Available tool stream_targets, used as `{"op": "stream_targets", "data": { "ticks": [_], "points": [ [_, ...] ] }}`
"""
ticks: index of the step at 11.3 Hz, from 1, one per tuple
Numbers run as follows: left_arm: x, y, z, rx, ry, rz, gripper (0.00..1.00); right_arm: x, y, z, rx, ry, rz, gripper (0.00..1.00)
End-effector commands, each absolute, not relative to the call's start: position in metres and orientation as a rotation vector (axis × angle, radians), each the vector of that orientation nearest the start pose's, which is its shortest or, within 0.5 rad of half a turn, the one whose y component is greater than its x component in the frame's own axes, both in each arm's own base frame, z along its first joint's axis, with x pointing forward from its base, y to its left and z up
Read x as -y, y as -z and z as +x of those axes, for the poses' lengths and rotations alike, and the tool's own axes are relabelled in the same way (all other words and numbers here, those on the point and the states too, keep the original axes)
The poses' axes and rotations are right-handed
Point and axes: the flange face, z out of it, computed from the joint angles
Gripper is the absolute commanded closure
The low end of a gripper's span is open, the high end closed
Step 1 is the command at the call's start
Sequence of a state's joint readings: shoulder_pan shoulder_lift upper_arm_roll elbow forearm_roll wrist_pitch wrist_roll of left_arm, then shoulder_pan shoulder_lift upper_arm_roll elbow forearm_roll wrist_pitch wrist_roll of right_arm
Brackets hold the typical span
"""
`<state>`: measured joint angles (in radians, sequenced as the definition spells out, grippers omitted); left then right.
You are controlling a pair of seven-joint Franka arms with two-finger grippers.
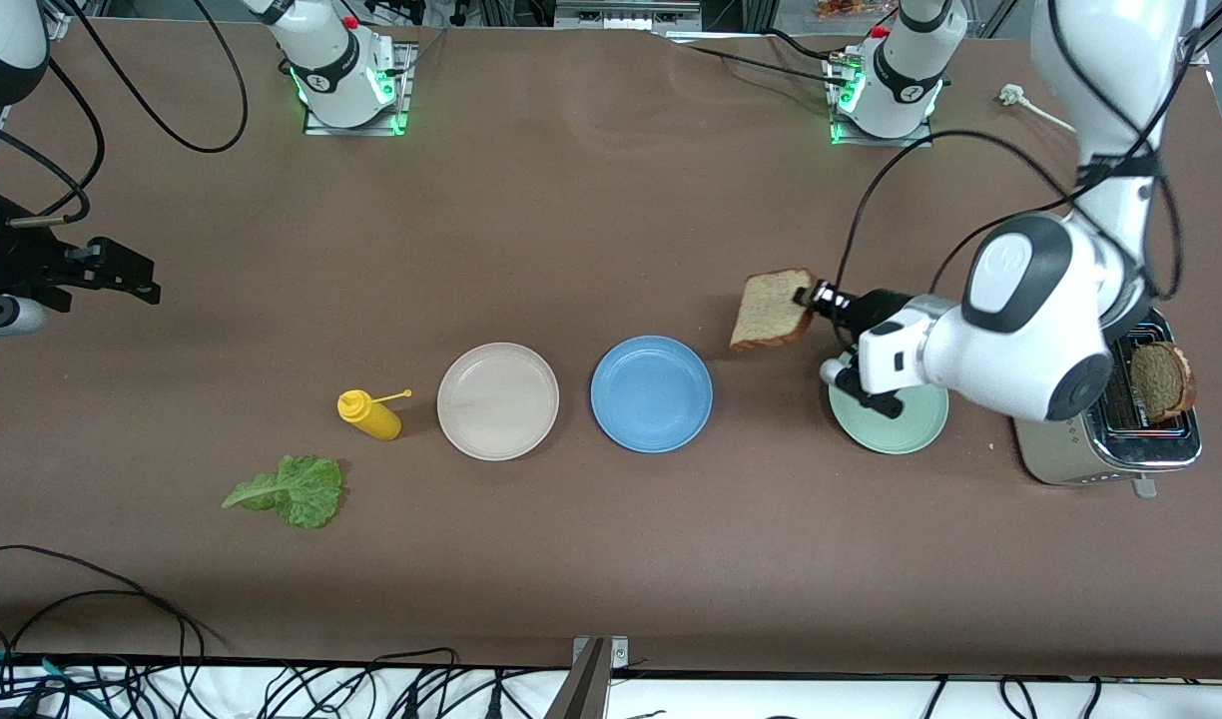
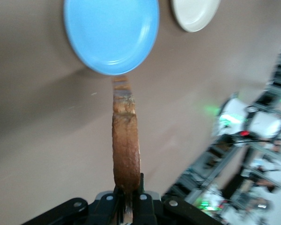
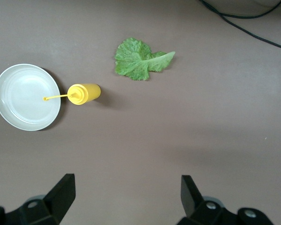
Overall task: Make sandwich in blue plate with both arms
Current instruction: 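Carry the bread slice with the left gripper over the blue plate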
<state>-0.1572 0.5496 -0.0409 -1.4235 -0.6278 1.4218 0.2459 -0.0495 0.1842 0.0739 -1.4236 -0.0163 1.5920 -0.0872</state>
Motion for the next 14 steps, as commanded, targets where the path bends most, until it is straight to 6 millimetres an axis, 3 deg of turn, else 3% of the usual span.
{"op": "stream_targets", "data": {
  "ticks": [1, 4, 6, 11, 14],
  "points": [
    [0.22, -0.321, 0.642, 0.28, 0.633, 2.132, 1.0, -0.006, -0.594, 0.613, 0.161, -0.011, -3.125, 0.0],
    [0.23, -0.257, 0.654, 0.109, 0.596, 2.005, 1.0, -0.005, -0.594, 0.613, 0.159, -0.009, -3.132, 0.0],
    [0.222, -0.214, 0.654, 0.163, 0.52, 1.905, 1.0, -0.005, -0.594, 0.613, 0.157, -0.013, -3.13, 0.0],
    [0.219, -0.152, 0.65, 0.127, 0.381, 1.706, 1.0, -0.001, -0.594, 0.612, 0.157, -0.027, -3.164, 0.0],
    [0.225, -0.132, 0.646, 0.141, 0.345, 1.691, 1.0, 0.0, -0.596, 0.608, 0.174, -0.047, -3.209, 0.0]
  ]
}}
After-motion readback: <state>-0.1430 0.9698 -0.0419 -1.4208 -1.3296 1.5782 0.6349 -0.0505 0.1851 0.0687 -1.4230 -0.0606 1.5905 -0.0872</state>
